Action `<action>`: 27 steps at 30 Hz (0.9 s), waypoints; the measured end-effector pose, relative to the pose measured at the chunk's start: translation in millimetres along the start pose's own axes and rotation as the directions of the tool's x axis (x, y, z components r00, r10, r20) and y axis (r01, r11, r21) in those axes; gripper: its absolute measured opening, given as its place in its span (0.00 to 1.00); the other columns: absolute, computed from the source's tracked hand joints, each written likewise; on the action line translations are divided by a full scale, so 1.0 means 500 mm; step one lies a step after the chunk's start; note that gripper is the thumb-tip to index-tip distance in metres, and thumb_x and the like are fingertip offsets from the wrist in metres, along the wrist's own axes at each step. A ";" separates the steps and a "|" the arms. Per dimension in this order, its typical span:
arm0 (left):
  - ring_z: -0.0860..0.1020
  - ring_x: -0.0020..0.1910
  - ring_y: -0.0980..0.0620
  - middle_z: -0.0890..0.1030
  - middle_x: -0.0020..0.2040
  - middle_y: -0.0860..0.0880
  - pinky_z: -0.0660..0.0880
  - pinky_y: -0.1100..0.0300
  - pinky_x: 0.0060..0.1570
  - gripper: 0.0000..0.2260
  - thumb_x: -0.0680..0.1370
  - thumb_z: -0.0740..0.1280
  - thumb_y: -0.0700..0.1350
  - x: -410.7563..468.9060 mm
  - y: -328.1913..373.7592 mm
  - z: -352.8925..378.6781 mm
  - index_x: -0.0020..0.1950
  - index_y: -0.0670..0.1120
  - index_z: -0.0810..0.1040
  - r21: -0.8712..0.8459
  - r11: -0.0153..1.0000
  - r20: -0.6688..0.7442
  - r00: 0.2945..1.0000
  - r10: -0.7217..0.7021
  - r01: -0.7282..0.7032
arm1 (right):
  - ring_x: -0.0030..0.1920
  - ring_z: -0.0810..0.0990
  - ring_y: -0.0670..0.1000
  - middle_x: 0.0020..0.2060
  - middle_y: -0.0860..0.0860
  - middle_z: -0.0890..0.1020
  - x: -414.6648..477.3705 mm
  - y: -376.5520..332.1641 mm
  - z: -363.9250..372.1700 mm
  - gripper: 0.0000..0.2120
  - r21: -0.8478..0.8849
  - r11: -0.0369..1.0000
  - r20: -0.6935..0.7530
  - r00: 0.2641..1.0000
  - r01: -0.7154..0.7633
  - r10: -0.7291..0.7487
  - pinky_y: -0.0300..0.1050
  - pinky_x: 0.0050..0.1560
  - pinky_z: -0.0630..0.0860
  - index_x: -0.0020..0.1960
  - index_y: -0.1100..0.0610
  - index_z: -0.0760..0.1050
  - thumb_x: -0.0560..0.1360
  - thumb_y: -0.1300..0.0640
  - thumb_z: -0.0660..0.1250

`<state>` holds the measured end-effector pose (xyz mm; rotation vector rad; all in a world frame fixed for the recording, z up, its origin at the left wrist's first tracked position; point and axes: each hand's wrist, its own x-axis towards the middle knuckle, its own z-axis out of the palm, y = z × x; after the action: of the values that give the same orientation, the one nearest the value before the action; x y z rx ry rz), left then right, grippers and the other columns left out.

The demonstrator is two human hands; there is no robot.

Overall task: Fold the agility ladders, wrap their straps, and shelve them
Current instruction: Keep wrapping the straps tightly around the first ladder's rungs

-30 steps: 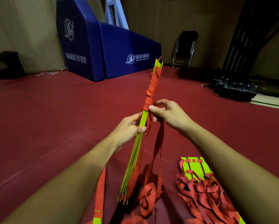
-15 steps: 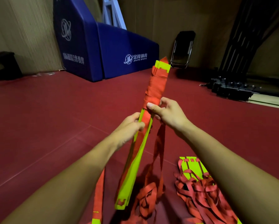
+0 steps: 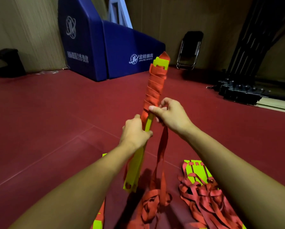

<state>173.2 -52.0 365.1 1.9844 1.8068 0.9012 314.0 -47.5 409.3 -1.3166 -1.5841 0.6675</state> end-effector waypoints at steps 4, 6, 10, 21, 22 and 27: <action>0.80 0.43 0.43 0.81 0.39 0.48 0.72 0.56 0.40 0.15 0.70 0.74 0.47 0.003 -0.010 -0.013 0.52 0.44 0.75 -0.135 0.989 0.122 0.989 0.078 -0.061 | 0.30 0.72 0.49 0.26 0.50 0.78 -0.010 -0.020 -0.032 0.06 0.021 1.000 0.219 0.976 0.012 -0.017 0.38 0.32 0.70 0.45 0.56 0.75 0.77 0.56 0.71; 0.81 0.43 0.45 0.84 0.42 0.48 0.77 0.52 0.44 0.17 0.66 0.71 0.50 0.000 -0.013 -0.014 0.53 0.47 0.79 -0.211 0.975 0.184 0.976 0.115 -0.075 | 0.28 0.71 0.47 0.25 0.50 0.77 -0.012 -0.020 -0.038 0.13 -0.056 0.995 0.237 0.969 0.084 -0.069 0.40 0.32 0.69 0.35 0.53 0.75 0.77 0.53 0.71; 0.79 0.38 0.48 0.84 0.43 0.42 0.78 0.47 0.45 0.18 0.63 0.68 0.50 0.007 -0.018 -0.014 0.50 0.46 0.80 -0.358 0.932 0.223 0.963 0.152 -0.064 | 0.26 0.70 0.46 0.24 0.50 0.77 -0.009 -0.008 -0.041 0.17 -0.108 0.992 0.113 0.992 0.070 -0.058 0.42 0.32 0.67 0.38 0.61 0.79 0.74 0.46 0.73; 0.79 0.45 0.49 0.83 0.46 0.45 0.75 0.57 0.45 0.16 0.70 0.73 0.40 0.004 0.003 -0.024 0.56 0.47 0.79 -0.524 0.851 0.234 0.954 0.186 -0.037 | 0.24 0.68 0.43 0.23 0.46 0.73 -0.004 -0.005 -0.024 0.10 0.255 0.967 0.170 0.984 0.015 -0.060 0.34 0.27 0.64 0.54 0.64 0.75 0.76 0.60 0.71; 0.78 0.45 0.49 0.82 0.46 0.47 0.73 0.56 0.45 0.19 0.68 0.76 0.45 0.006 0.001 -0.019 0.57 0.47 0.77 -0.420 0.905 0.194 0.967 0.167 -0.072 | 0.23 0.68 0.42 0.22 0.46 0.73 -0.001 -0.004 -0.019 0.08 0.262 0.965 0.123 0.991 0.020 -0.054 0.34 0.26 0.64 0.51 0.62 0.75 0.76 0.60 0.71; 0.79 0.55 0.36 0.82 0.52 0.42 0.75 0.49 0.50 0.26 0.69 0.73 0.63 -0.011 -0.001 0.000 0.55 0.47 0.70 0.118 0.990 0.041 0.996 0.079 -0.084 | 0.23 0.70 0.44 0.25 0.49 0.75 0.016 0.025 0.001 0.13 0.192 0.981 -0.096 0.995 -0.007 0.026 0.40 0.29 0.66 0.42 0.59 0.73 0.73 0.54 0.75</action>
<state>172.6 -57.5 363.4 2.1474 1.8101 0.7918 319.3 -36.7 400.9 -1.2031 -1.3948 0.7352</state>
